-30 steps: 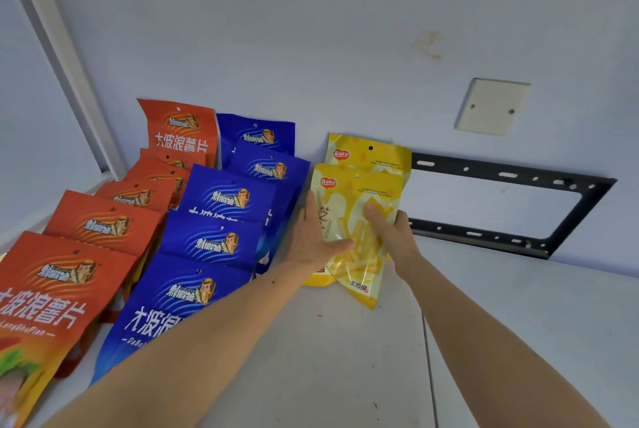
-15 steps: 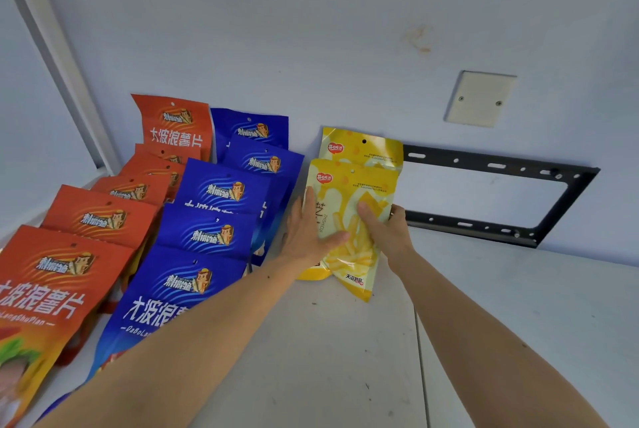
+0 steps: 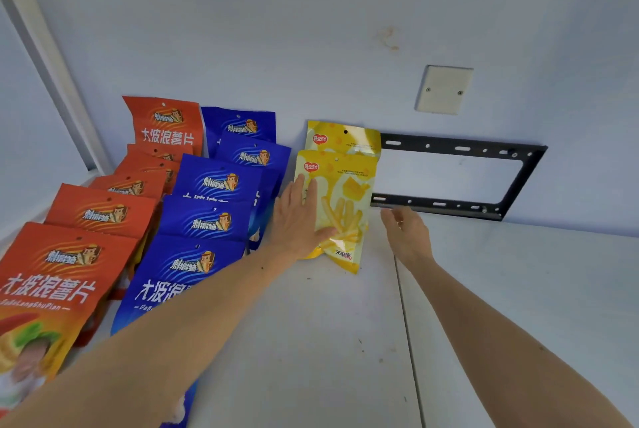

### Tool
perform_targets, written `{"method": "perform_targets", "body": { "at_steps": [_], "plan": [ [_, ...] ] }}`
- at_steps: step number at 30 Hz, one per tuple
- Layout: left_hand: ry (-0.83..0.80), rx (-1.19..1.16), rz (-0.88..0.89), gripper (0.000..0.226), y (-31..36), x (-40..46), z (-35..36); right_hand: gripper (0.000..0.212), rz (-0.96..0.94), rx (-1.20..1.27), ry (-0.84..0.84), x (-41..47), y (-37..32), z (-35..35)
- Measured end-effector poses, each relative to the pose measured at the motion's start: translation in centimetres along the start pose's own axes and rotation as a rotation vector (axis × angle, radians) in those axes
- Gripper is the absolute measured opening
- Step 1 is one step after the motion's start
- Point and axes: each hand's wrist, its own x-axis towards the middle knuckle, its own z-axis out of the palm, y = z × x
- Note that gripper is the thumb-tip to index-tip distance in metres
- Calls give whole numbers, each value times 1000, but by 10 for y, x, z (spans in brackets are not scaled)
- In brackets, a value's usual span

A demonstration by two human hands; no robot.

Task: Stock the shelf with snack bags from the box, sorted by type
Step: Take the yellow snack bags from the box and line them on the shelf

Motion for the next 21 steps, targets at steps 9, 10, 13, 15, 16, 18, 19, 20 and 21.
{"method": "perform_targets", "body": {
  "at_steps": [9, 10, 13, 15, 16, 18, 19, 20, 21],
  "plan": [
    [-140, 33, 279, 90, 60, -47, -14, 31, 21, -326, 139, -103, 31, -69],
    [-149, 30, 307, 88, 70, -56, -13, 31, 38, -333, 161, -117, 37, -78],
    [-156, 7, 415, 81, 105, -83, -9, 29, 105, -351, 228, -161, 54, -105],
    [-168, -23, 495, 73, 132, -104, -5, 28, 140, -371, 267, -192, 67, -124],
    [-181, -39, 534, 69, 148, -115, -3, 27, 151, -382, 286, -208, 75, -135],
    [-219, -71, 607, 65, 179, -137, 0, 26, 176, -399, 320, -240, 92, -158],
    [-239, -83, 640, 65, 196, -148, 1, 26, 188, -407, 333, -257, 100, -171],
    [-252, -87, 671, 64, 213, -160, 3, 26, 198, -417, 341, -273, 109, -183],
    [-258, -83, 704, 64, 231, -173, 5, 26, 209, -427, 348, -290, 119, -197]
  ]
}}
